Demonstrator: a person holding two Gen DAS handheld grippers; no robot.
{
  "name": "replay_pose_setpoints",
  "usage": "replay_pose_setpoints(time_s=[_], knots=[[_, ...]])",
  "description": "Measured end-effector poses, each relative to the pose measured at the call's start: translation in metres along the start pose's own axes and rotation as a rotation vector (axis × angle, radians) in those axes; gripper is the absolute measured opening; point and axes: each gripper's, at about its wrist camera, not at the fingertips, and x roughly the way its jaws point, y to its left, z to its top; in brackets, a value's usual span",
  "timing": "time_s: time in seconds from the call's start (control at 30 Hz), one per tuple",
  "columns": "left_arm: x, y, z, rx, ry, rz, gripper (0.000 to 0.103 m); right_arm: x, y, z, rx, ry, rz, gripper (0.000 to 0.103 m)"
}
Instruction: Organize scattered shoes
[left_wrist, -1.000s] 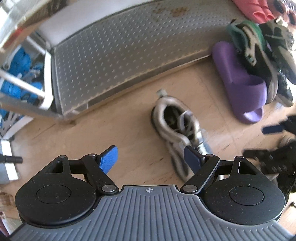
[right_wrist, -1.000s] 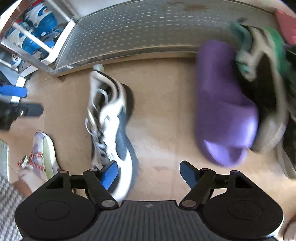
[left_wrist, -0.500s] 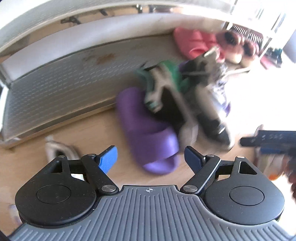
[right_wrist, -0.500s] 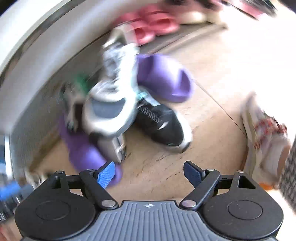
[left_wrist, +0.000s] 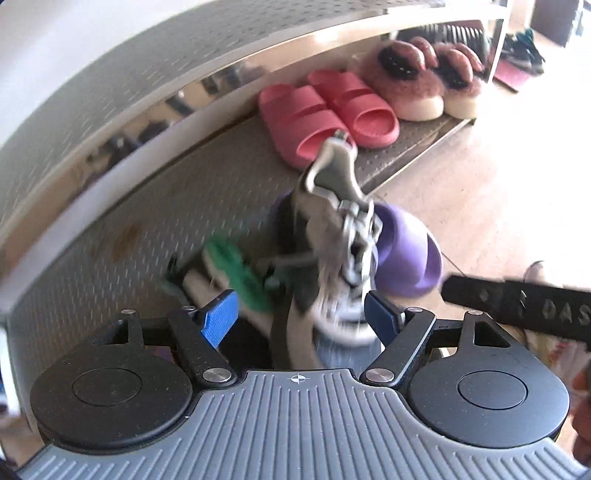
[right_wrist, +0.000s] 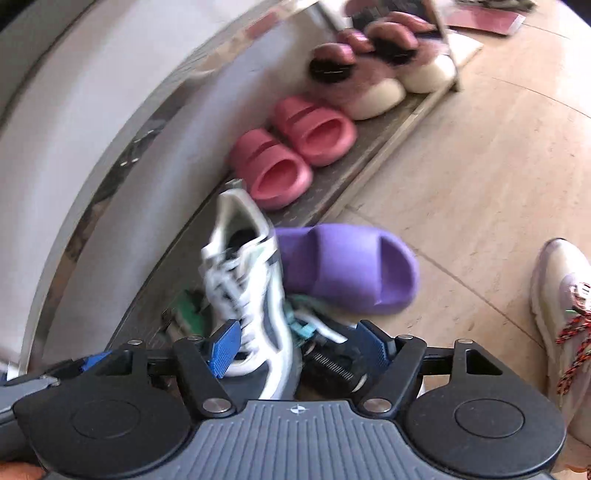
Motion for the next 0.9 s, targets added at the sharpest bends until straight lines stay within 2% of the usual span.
replay_pose_setpoints(time_s=[0.13, 0.17, 0.3, 0.4, 0.47, 0.5, 0.63, 0.73, 0.83, 0.9], knots=[[0.041, -0.014, 0.017, 0.061, 0.072, 0.025, 0.074, 0.007, -0.012, 0.005, 0.062, 0.008, 0.001, 0.072], [0.048, -0.017, 0.019, 0.066, 0.074, 0.027, 0.077, 0.009, -0.015, 0.007, 0.074, 0.007, 0.003, 0.072], [0.067, -0.030, 0.028, 0.092, 0.063, 0.036, 0.073, 0.008, -0.018, 0.014, 0.096, -0.013, 0.022, 0.072], [0.078, -0.039, 0.031, 0.099, 0.069, 0.053, 0.063, 0.004, -0.018, 0.016, 0.093, -0.020, 0.030, 0.072], [0.076, -0.040, 0.032, 0.098, 0.074, 0.063, 0.052, 0.003, -0.020, 0.016, 0.103, -0.017, 0.027, 0.072], [0.075, -0.040, 0.033, 0.100, 0.077, 0.061, 0.051, 0.003, -0.022, 0.016, 0.115, -0.015, 0.021, 0.072], [0.047, -0.025, 0.025, 0.045, 0.066, 0.010, 0.045, -0.005, -0.030, 0.016, 0.173, -0.031, -0.025, 0.072], [0.004, -0.006, 0.010, -0.042, 0.017, -0.029, 0.045, -0.015, -0.026, 0.016, 0.176, -0.050, -0.038, 0.072], [-0.044, 0.027, -0.013, -0.120, 0.000, -0.049, 0.045, -0.024, -0.013, 0.010, 0.126, -0.053, -0.032, 0.072], [-0.070, 0.054, -0.032, -0.171, -0.003, -0.032, 0.045, -0.030, 0.002, 0.001, 0.059, -0.047, -0.024, 0.072]])
